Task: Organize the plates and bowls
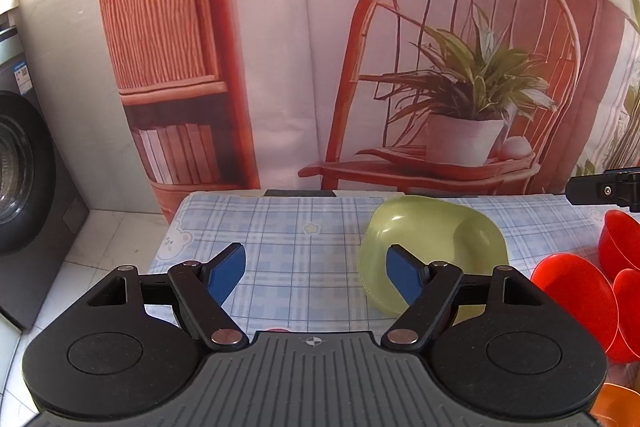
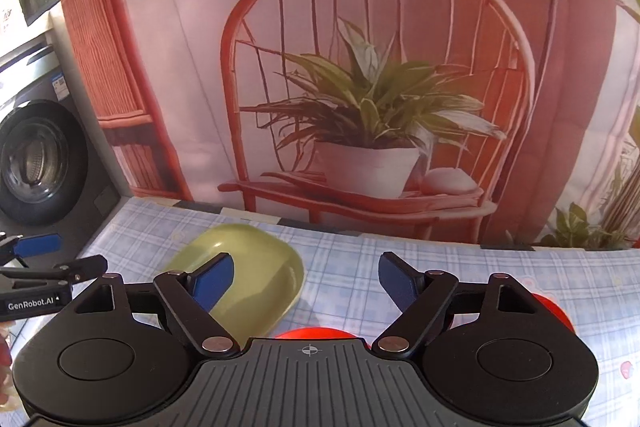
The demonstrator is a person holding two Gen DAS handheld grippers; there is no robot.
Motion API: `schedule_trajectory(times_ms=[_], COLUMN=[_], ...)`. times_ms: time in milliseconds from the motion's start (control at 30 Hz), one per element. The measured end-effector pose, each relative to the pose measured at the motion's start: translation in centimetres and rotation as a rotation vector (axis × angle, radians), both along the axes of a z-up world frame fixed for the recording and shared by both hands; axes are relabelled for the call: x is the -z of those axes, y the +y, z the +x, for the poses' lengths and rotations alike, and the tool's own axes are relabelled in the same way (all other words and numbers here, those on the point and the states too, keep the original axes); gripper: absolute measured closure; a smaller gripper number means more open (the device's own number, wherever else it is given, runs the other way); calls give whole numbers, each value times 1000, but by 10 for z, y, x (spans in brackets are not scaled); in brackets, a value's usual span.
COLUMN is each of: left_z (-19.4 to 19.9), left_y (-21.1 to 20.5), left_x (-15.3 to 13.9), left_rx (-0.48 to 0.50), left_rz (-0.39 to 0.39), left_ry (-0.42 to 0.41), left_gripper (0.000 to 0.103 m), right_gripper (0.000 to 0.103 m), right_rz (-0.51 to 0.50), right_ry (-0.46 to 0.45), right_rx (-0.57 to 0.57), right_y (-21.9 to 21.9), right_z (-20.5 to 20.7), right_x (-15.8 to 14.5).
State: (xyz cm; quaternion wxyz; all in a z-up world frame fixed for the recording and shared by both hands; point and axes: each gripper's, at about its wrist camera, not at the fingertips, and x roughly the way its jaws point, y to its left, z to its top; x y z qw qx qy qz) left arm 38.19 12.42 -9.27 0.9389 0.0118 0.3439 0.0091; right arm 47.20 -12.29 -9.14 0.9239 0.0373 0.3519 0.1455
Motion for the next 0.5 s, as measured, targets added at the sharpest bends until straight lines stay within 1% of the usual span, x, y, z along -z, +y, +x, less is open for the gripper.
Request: schedule_trajectory(times_ms=[67,167,233,267,333,433,500], left_z=[12,22,30,33,35,40,43], left_y=[6,11,11,11,10,6,3], left_x=[12,26,32,35,38,41,45], left_rx=[-9,-39,-43,-38,-29,-12,1], left_rz=[-35,-71,-90,-99,-109,-119,-126], left_ry=[32,69,84,89,96,103,111], left_gripper=[26,28,32,33,34,36,40], right_gripper=[28,34,35,37,40,43,51], right_rz=[7,-10,-30,-38,-45,-25,-20], right_ry=[55,143,196,218,252,287,315], right_rx=[6,18,33,39,52,65,68], right_y=[7,20,27,29,33,36,39], right_z=[21,47,59,63,70,76,80], right_x=[10,30,42,48,57,68,74])
